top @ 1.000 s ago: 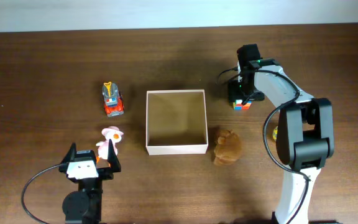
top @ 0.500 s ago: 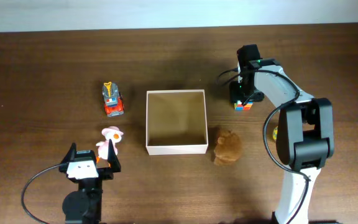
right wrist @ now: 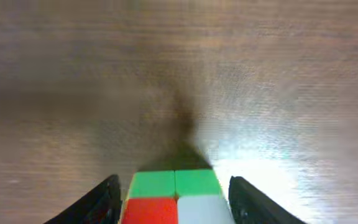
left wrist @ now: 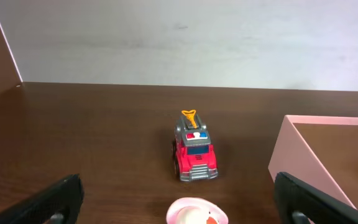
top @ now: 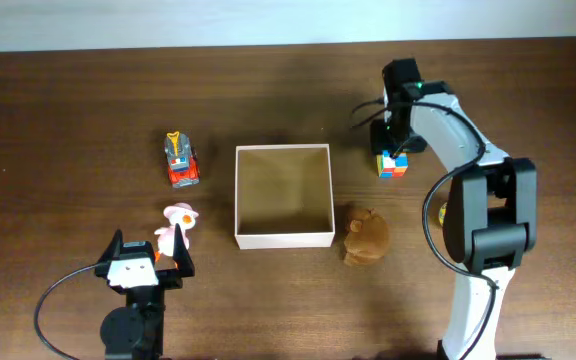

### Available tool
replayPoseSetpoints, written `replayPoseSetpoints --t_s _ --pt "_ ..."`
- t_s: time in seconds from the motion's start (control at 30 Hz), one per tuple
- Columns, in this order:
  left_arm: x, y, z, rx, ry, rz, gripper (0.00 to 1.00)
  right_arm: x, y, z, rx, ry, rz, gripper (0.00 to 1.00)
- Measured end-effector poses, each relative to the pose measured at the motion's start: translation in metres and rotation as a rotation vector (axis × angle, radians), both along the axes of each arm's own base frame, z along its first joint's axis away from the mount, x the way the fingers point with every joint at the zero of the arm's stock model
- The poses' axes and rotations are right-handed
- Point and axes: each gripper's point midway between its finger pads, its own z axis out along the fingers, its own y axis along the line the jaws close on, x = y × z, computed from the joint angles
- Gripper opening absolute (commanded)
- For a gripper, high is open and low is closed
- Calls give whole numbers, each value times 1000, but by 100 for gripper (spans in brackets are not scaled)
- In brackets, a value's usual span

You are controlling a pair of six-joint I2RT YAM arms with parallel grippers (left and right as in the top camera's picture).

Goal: Pack container
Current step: 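Lift the colorful cube with the right gripper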

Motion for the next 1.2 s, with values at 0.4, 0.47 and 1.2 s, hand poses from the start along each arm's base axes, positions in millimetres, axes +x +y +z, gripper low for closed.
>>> replayPoseSetpoints --t_s 0.4,0.47,1.2 --pt "0 0 0 0 0 0 99 6 1 21 1 -11 0 78" --pt "0 0 0 0 0 0 99 3 0 20 -2 0 2 79" --pt "0 0 0 0 0 0 99 -26 -5 -13 -21 100 1 77"
